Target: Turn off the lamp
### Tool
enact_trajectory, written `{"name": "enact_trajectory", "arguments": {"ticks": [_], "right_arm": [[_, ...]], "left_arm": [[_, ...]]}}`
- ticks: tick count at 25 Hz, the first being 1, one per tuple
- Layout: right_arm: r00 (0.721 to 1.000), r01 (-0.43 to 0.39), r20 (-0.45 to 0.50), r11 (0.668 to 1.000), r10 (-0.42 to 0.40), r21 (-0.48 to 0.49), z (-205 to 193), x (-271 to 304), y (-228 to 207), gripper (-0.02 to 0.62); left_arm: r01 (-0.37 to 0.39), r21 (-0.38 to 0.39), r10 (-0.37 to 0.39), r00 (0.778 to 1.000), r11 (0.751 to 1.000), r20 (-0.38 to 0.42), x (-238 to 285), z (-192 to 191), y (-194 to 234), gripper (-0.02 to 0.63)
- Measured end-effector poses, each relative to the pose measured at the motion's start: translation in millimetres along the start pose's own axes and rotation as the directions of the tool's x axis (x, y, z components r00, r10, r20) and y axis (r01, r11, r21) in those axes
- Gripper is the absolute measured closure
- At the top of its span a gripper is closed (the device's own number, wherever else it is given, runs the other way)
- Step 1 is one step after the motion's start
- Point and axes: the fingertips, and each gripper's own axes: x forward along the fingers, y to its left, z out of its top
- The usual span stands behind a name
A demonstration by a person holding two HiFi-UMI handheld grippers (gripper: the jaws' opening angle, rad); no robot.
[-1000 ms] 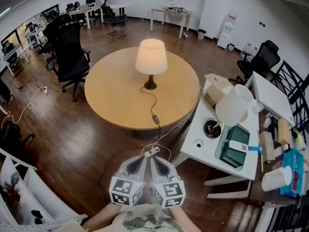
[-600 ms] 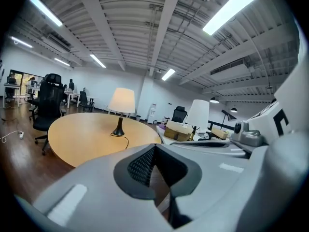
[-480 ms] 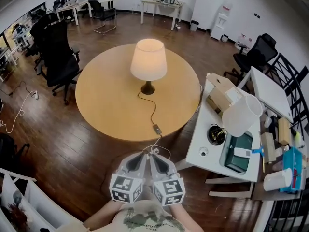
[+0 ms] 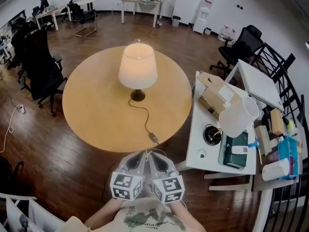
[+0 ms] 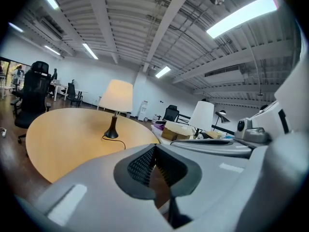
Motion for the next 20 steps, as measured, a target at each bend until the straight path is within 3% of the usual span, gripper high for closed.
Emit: {"name": "enact_trajectory", "arguments": {"ticks": [9, 20], "right_arm": [[0.995, 0.101, -0.021, 0.994, -0.1, 0.045, -10, 37, -27, 0.595], [0.983, 0.18, -0.062, 0.977, -0.174, 0.115, -38, 44, -63, 0.595]], "left_arm": [[0.093, 0.032, -0.09, 0.993, 0.995, -0.074, 42, -12, 28, 0.606], [0.163, 0.039, -0.153, 0.969, 0.986, -0.192, 98, -52, 40, 0.606]]}}
